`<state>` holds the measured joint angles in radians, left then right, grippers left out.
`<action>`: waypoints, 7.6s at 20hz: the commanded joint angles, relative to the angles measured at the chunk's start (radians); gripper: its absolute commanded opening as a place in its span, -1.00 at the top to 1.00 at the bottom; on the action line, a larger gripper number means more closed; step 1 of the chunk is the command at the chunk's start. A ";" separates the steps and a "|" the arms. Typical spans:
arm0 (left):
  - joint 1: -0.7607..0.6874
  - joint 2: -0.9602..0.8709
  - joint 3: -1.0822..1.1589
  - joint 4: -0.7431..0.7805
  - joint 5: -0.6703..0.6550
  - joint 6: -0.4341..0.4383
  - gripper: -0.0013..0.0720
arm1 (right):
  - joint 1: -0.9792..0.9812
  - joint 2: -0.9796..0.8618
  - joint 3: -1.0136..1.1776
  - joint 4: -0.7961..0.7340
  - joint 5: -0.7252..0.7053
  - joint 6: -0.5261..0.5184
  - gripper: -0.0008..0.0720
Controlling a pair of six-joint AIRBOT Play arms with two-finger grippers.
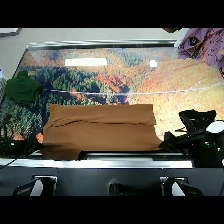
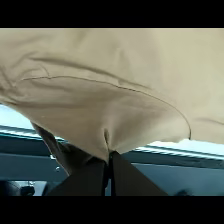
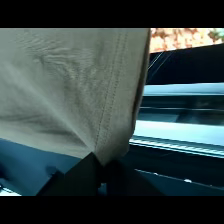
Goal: Fold the clothes and pants, and hang the long-sleeved shirts on hangers.
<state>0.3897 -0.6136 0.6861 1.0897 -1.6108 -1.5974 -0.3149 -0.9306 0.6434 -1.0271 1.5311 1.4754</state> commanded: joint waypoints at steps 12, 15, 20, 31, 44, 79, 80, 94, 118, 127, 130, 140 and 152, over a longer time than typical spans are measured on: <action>-0.054 -0.541 0.268 -0.062 0.243 0.171 0.91 | 0.275 -0.410 0.430 -0.136 -0.320 0.055 0.89; -0.085 -0.694 0.375 -0.061 0.245 0.215 0.91 | 0.275 -0.488 0.502 -0.118 -0.330 0.025 0.89; -0.114 -0.880 0.566 -0.062 0.266 0.214 0.91 | 0.275 -0.567 0.543 -0.120 -0.386 0.025 0.89; -0.167 -1.070 0.669 -0.062 0.302 0.182 0.35 | 0.275 -0.667 0.550 -0.035 -0.539 0.034 0.16; -0.161 -0.954 0.783 -0.061 0.291 0.138 -0.55 | -0.060 -0.780 0.669 0.160 -0.108 -0.224 -0.91; -0.996 -1.294 0.811 -0.723 0.904 -0.038 0.91 | 0.102 -0.356 0.945 -0.116 0.040 0.142 0.89; -1.024 -1.323 0.834 -0.751 0.906 -0.038 0.91 | 0.102 -0.355 0.970 -0.127 0.051 0.146 0.89; -1.109 -1.553 1.204 -0.772 0.798 -0.111 0.91 | 0.105 -0.333 1.135 -0.172 0.155 0.220 0.89; -0.299 -0.893 1.204 0.065 0.118 -0.101 0.91 | 1.027 -0.829 1.125 -0.330 -0.328 0.853 0.88; -0.300 -0.893 1.203 0.067 0.118 -0.087 0.91 | 1.031 -0.909 1.125 -0.294 -0.465 0.824 0.22; -0.300 -0.893 1.202 0.067 0.118 -0.086 0.91 | 1.016 -0.904 1.132 -0.345 -0.463 0.787 -0.68; -0.300 -0.893 1.203 0.067 0.118 -0.086 0.91 | 0.525 -0.662 1.270 -0.286 -0.097 0.370 -0.92; -0.299 -0.893 1.203 0.067 0.118 -0.086 0.90 | 0.089 -0.659 0.597 0.280 -0.174 -0.193 -0.90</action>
<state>0.0891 -1.5074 1.8889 1.1564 -1.4929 -1.6836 -0.1989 -1.5902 1.4223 -0.8810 1.4391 1.4258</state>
